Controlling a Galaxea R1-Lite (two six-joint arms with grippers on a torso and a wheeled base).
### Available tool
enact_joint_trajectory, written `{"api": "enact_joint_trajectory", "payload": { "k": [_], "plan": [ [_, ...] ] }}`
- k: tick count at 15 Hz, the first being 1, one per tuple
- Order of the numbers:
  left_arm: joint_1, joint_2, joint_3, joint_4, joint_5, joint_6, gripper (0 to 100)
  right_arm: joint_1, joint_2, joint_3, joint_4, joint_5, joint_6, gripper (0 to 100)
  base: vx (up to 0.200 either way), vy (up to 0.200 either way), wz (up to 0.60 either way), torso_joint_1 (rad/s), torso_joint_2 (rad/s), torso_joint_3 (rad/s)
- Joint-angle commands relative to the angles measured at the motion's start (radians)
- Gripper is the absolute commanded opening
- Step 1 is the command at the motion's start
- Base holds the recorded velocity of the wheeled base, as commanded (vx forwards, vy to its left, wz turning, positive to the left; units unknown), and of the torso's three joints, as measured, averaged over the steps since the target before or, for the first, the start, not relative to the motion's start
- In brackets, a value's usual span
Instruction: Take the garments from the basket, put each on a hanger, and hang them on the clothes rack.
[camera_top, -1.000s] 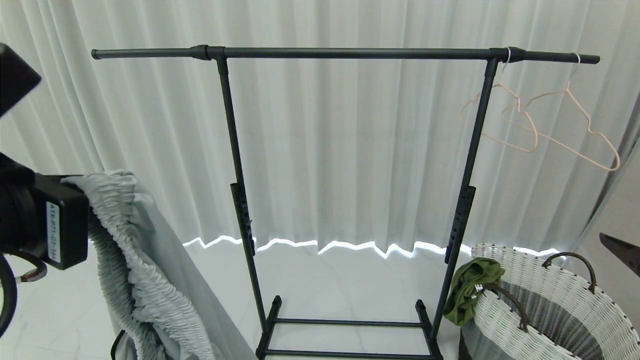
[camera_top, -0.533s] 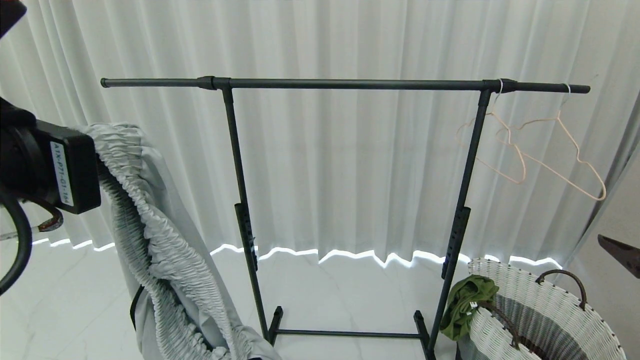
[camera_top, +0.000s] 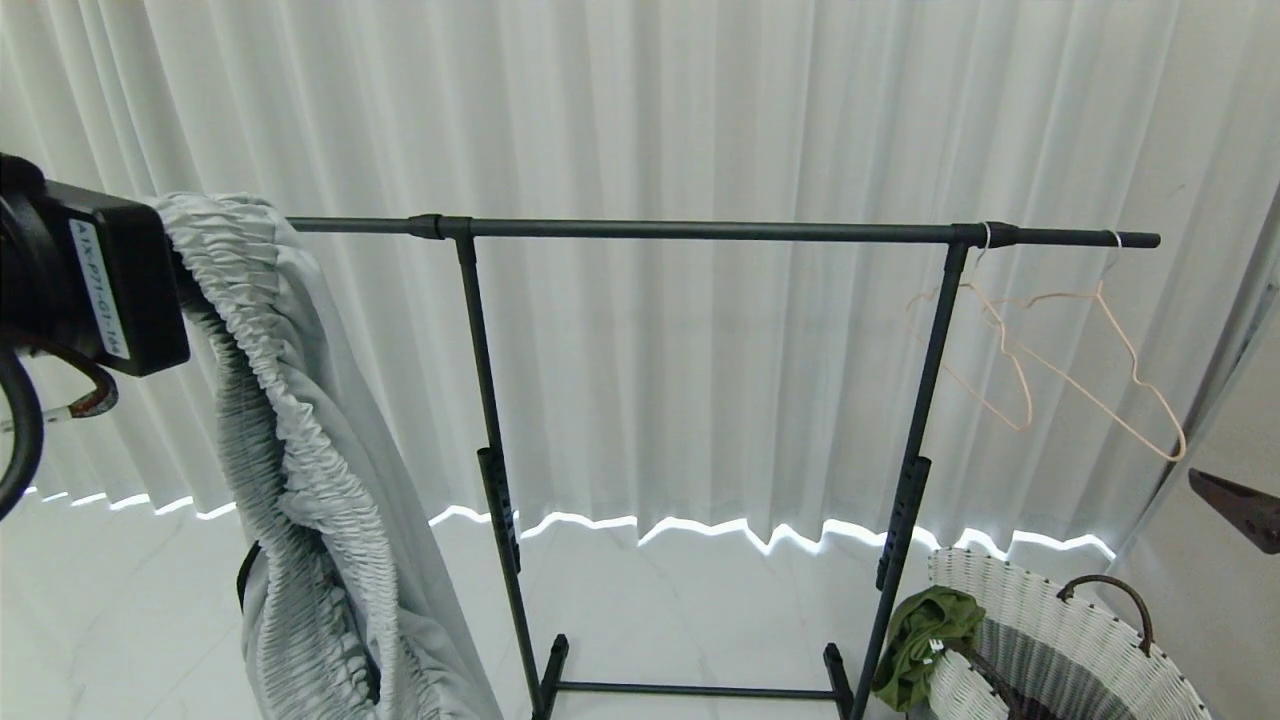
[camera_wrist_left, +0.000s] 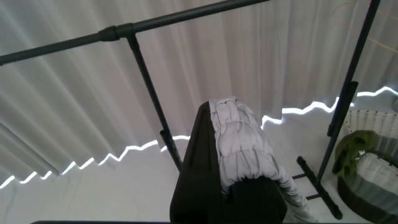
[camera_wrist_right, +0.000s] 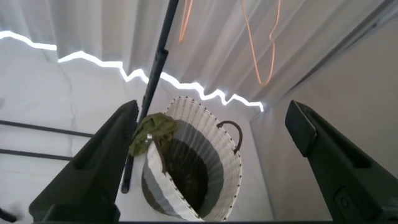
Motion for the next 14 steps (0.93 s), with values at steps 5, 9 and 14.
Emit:
{"api": "enact_joint_trajectory", "payload": {
  "k": [5, 9, 14],
  "plan": [
    [0.011, 0.015, 0.004, -0.05, -0.001, -0.001, 0, -0.044, 0.049, 0.031, -0.034, 0.009, 0.039, 100, 0.0, 0.0, 0.0, 0.106, -0.23, -0.127],
    [0.009, 0.007, 0.016, -0.053, -0.017, -0.004, 0, -0.05, 0.068, 0.036, -0.033, 0.023, 0.064, 100, 0.0, 0.0, 0.0, 0.0, 0.0, 0.0],
    [0.017, -0.005, 0.025, -0.053, -0.05, -0.002, 0, -0.052, 0.065, 0.039, -0.025, 0.04, 0.068, 100, 0.12, -0.08, 0.0, -0.001, 0.0, 0.001]
  ]
}}
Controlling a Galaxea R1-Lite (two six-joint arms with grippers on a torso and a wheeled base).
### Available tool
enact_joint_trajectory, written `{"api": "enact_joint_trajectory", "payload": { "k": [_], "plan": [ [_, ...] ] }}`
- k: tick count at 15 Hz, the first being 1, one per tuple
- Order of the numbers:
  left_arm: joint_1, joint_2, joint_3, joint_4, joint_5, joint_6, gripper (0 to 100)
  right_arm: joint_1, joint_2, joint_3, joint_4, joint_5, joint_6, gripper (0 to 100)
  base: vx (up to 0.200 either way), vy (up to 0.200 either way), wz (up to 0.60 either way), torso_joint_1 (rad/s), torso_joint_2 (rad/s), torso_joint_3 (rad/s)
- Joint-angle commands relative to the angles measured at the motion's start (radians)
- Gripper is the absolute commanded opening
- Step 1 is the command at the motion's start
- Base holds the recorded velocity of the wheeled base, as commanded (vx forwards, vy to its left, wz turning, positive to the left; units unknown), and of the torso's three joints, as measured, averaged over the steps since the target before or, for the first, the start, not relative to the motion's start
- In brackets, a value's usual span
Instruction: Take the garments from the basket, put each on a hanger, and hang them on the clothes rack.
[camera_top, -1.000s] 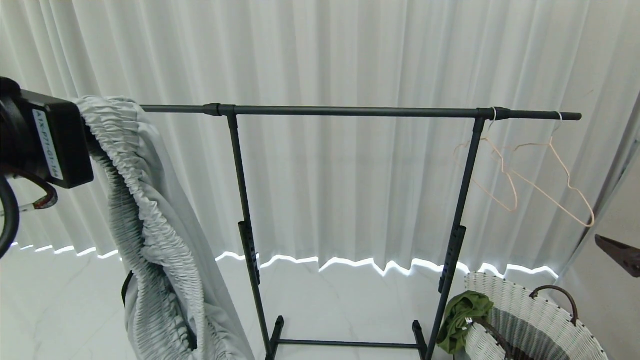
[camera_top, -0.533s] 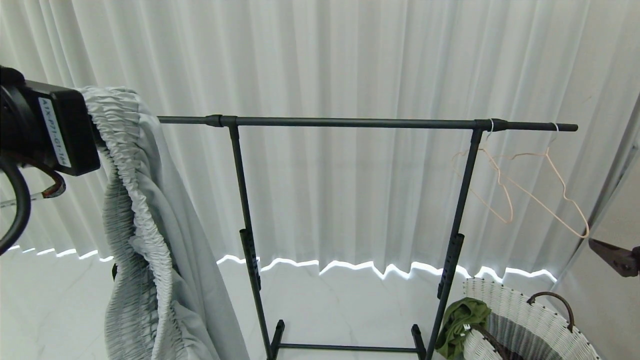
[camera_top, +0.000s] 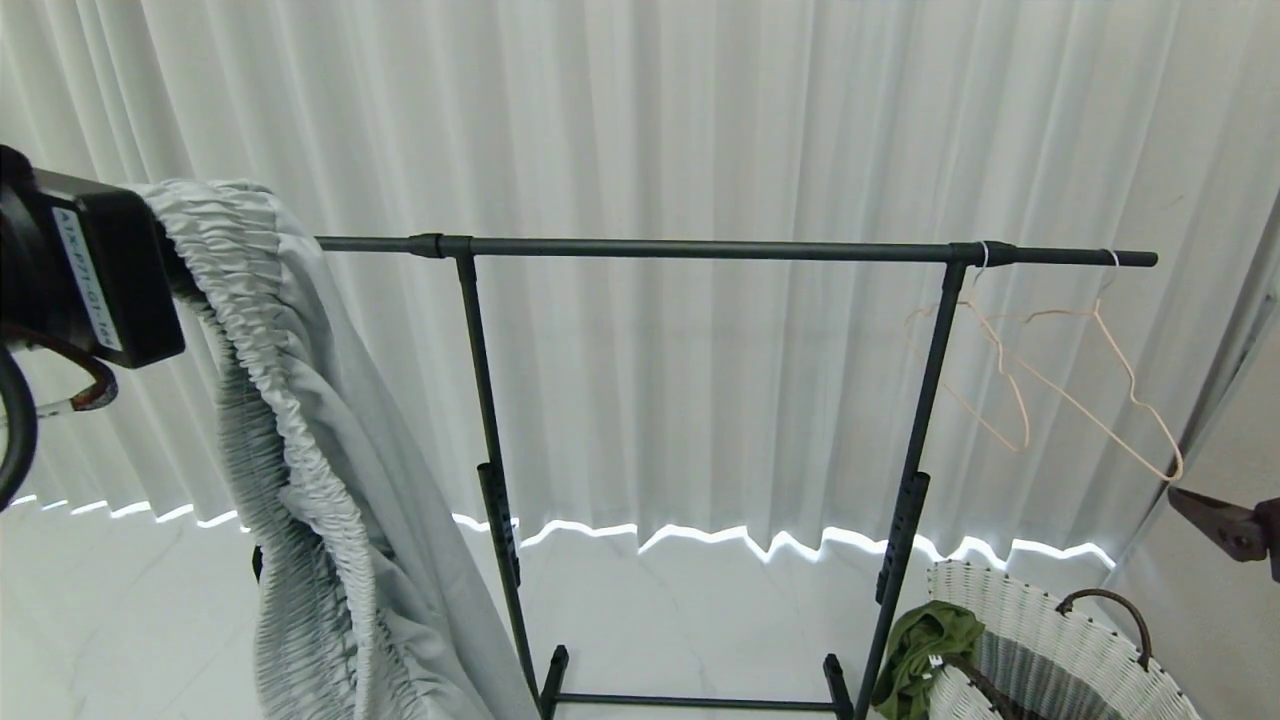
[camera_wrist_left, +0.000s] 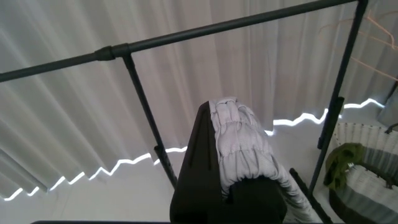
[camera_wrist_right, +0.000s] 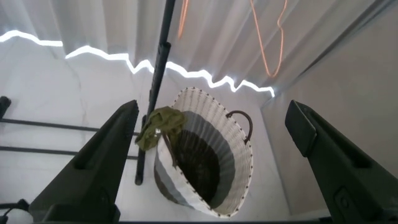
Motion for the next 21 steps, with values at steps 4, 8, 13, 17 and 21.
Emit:
{"api": "enact_joint_trajectory", "payload": {
  "k": [4, 8, 13, 17, 21],
  "plan": [
    [0.001, -0.006, 0.006, 0.001, 0.0, 0.001, 0, 0.001, -0.002, 0.026, -0.002, -0.001, 0.0, 100, 0.0, -0.2, 0.0, 0.016, 0.0, -0.001],
    [0.001, -0.007, 0.016, 0.001, 0.0, 0.001, 0, 0.001, -0.002, 0.028, -0.002, 0.0, 0.0, 100, 0.0, -0.2, 0.0, -0.001, 0.0, 0.0],
    [0.003, -0.002, 0.021, 0.001, 0.001, 0.001, 0, -0.002, 0.001, 0.028, -0.002, 0.0, 0.007, 100, 0.0, -0.16, 0.0, 0.003, 0.0, 0.003],
    [0.003, -0.004, 0.036, 0.001, 0.0, 0.002, 0, -0.002, 0.004, 0.026, -0.002, 0.0, 0.046, 100, 0.0, 0.0, 0.0, 0.0, 0.0, 0.0],
    [0.01, -0.002, 0.044, 0.001, 0.0, 0.002, 0, -0.004, 0.022, 0.02, -0.008, 0.002, 0.046, 100, 0.1, 0.0, 0.0, -0.001, 0.0, 0.002]
  ]
}}
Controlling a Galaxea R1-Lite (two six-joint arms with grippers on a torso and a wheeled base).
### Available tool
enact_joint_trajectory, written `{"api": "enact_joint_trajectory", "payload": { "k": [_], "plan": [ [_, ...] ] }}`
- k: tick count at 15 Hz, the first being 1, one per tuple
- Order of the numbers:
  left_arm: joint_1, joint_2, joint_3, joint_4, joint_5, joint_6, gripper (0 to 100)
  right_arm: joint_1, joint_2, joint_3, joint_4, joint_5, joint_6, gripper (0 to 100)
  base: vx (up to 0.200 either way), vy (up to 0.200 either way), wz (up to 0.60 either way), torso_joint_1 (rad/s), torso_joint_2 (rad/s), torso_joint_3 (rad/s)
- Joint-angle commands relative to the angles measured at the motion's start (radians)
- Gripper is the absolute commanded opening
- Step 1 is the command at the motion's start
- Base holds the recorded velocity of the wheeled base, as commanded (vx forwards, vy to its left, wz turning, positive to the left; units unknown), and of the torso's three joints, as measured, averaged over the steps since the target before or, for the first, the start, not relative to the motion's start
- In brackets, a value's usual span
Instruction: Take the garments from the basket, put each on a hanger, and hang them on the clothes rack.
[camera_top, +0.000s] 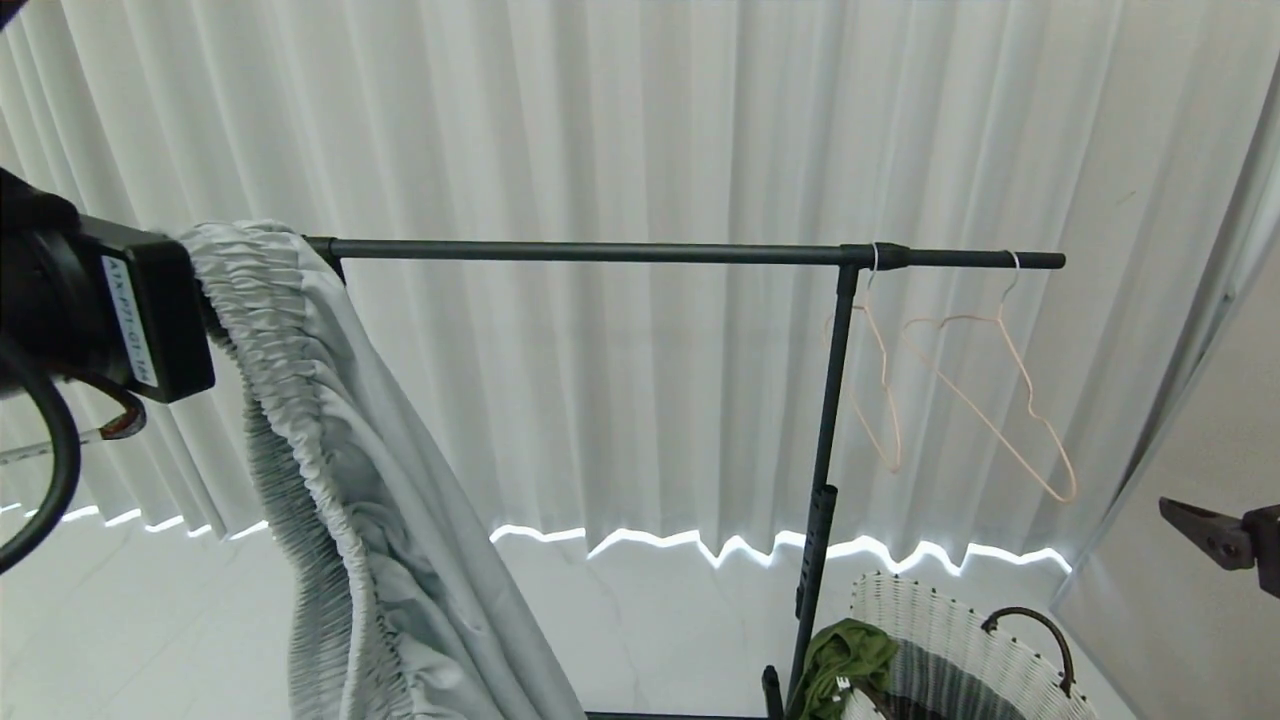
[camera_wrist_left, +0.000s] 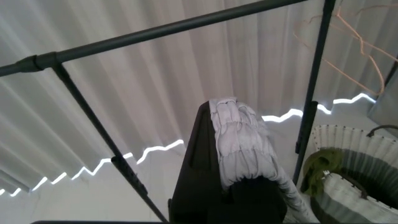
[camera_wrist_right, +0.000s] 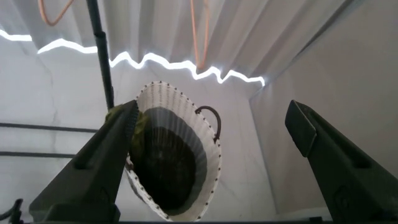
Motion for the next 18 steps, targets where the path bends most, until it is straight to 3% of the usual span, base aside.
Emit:
{"api": "enact_joint_trajectory", "payload": {
  "k": [1, 6, 10, 15, 18],
  "plan": [
    [0.01, 0.001, 0.014, 0.0, 0.0, -0.001, 0, 0.001, 0.014, -0.003, -0.002, 0.0, -0.001, 100, 0.2, 0.0, 0.0, -0.007, 0.0, 0.002],
    [0.01, -0.005, 0.026, 0.0, 0.0, 0.0, 0, -0.001, 0.043, -0.008, -0.002, 0.002, 0.038, 100, 0.2, 0.0, 0.0, 0.004, 0.0, 0.0],
    [0.01, -0.002, 0.031, 0.0, 0.0, 0.006, 0, -0.074, 0.08, -0.028, -0.002, 0.049, 0.044, 100, 0.2, 0.0, 0.0, 0.002, 0.0, 0.002],
    [0.018, -0.005, 0.066, 0.0, 0.002, 0.046, 0, -0.232, 0.201, -0.101, -0.002, 0.193, 0.044, 100, 0.0, 0.0, 0.0, 0.0, 0.0, 0.0],
    [0.04, -0.007, 0.08, 0.0, 0.002, 0.048, 0, -0.269, 0.345, -0.195, -0.003, 0.2, 0.044, 100, 0.0, 0.0, 0.0, 0.0, 0.0, 0.0]
  ]
}}
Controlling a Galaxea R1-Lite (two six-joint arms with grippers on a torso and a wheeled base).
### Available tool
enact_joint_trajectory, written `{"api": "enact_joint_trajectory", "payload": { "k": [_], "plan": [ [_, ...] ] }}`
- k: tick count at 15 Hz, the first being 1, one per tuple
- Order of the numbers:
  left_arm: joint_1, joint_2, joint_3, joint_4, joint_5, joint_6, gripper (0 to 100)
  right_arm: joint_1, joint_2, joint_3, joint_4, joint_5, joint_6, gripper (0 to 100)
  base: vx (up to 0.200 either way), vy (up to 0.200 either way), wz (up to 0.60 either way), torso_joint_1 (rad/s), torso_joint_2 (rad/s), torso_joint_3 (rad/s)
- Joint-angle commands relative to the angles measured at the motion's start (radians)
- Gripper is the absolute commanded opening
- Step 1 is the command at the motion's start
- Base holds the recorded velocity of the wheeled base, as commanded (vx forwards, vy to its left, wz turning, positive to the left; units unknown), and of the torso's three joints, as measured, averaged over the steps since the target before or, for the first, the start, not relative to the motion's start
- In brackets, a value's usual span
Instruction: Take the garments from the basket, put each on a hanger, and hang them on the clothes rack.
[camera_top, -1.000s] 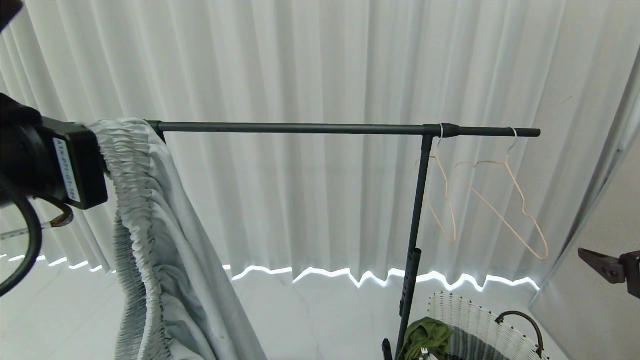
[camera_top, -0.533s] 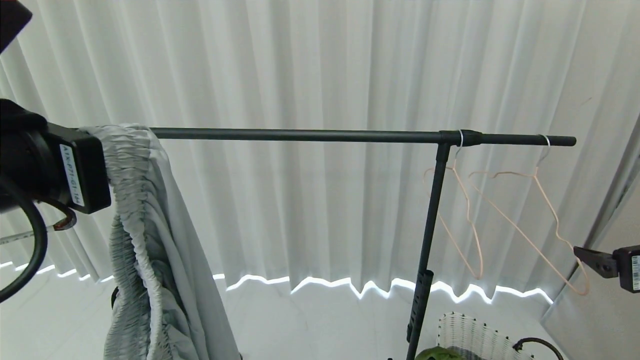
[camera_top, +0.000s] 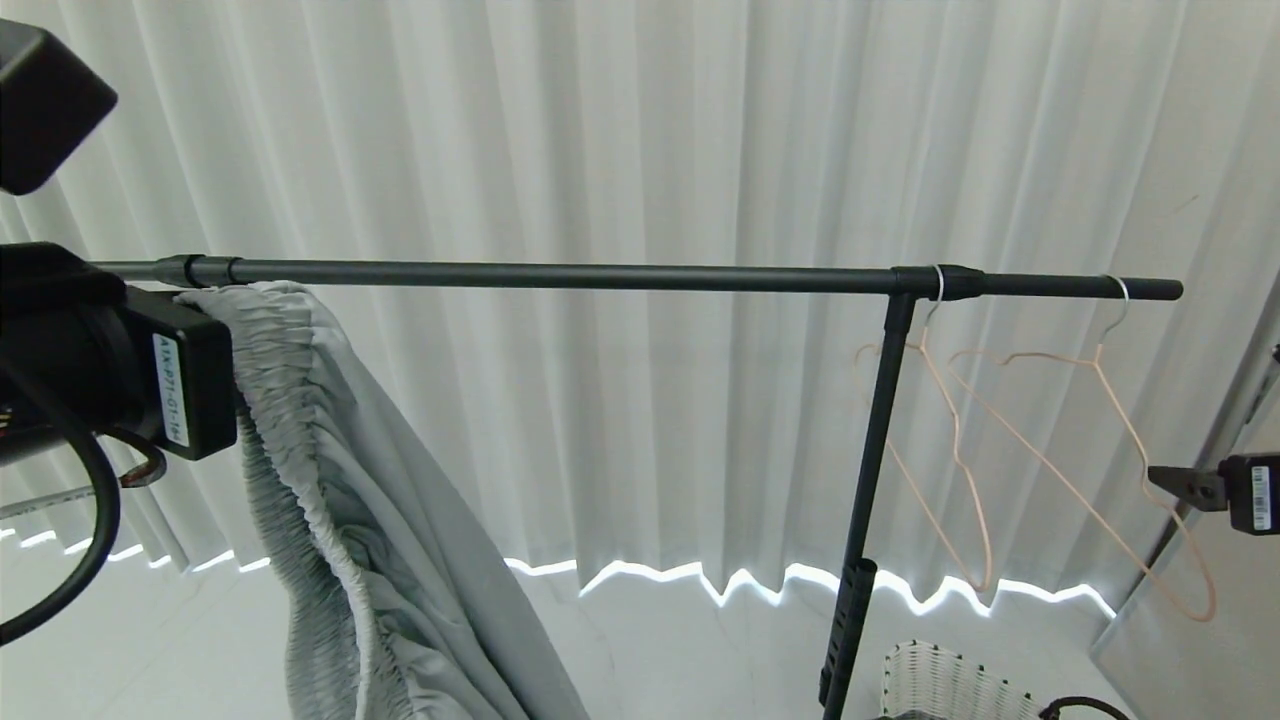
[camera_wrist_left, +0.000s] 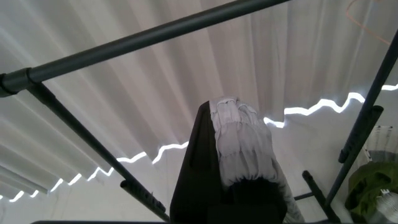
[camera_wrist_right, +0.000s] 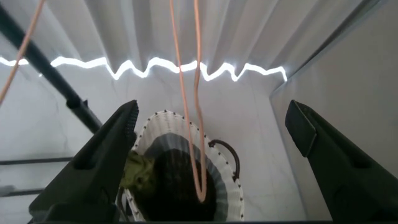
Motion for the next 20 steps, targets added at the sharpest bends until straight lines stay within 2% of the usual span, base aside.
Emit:
{"api": "enact_joint_trajectory", "payload": {
  "k": [1, 2, 3, 4, 7, 15, 16, 20],
  "plan": [
    [0.005, -0.002, 0.009, -0.001, 0.001, 0.0, 0, -0.031, 0.147, -0.075, -0.001, 0.003, -0.001, 100, 0.0, 0.0, 0.0, 0.0, 0.0, 0.0],
    [0.005, -0.003, 0.015, -0.001, 0.001, 0.0, 0, -0.031, 0.215, -0.107, -0.001, 0.006, -0.001, 100, 0.0, 0.0, 0.0, 0.0, 0.0, 0.0],
    [0.005, -0.003, 0.015, -0.001, 0.001, 0.0, 0, -0.031, 0.215, -0.107, -0.001, 0.006, -0.001, 100, 0.0, 0.0, 0.0, 0.0, 0.0, 0.0],
    [0.005, -0.003, 0.021, -0.001, 0.001, 0.0, 0, -0.031, 0.309, -0.144, -0.005, 0.012, -0.001, 100, 0.0, 0.0, 0.0, 0.0, 0.0, 0.0],
    [0.005, -0.003, 0.024, -0.001, 0.001, 0.0, 0, -0.029, 0.41, -0.158, -0.097, 0.018, -0.002, 100, 0.0, 0.0, 0.0, 0.0, 0.0, 0.0],
    [0.005, 0.004, 0.038, -0.001, -0.001, -0.003, 0, -0.028, 0.47, -0.159, -0.124, 0.064, -0.011, 100, 0.0, 0.0, 0.0, 0.0, 0.0, 0.0],
    [0.005, 0.001, 0.041, -0.001, -0.001, -0.003, 0, -0.028, 0.468, -0.156, -0.124, 0.064, -0.01, 0, 0.0, 0.0, 0.0, 0.0, 0.0, 0.0],
    [0.005, -0.002, 0.047, -0.001, -0.001, -0.003, 0, -0.028, 0.465, -0.158, -0.124, 0.063, -0.005, 0, 0.0, 0.0, 0.0, 0.0, 0.0, 0.0]
  ]
}}
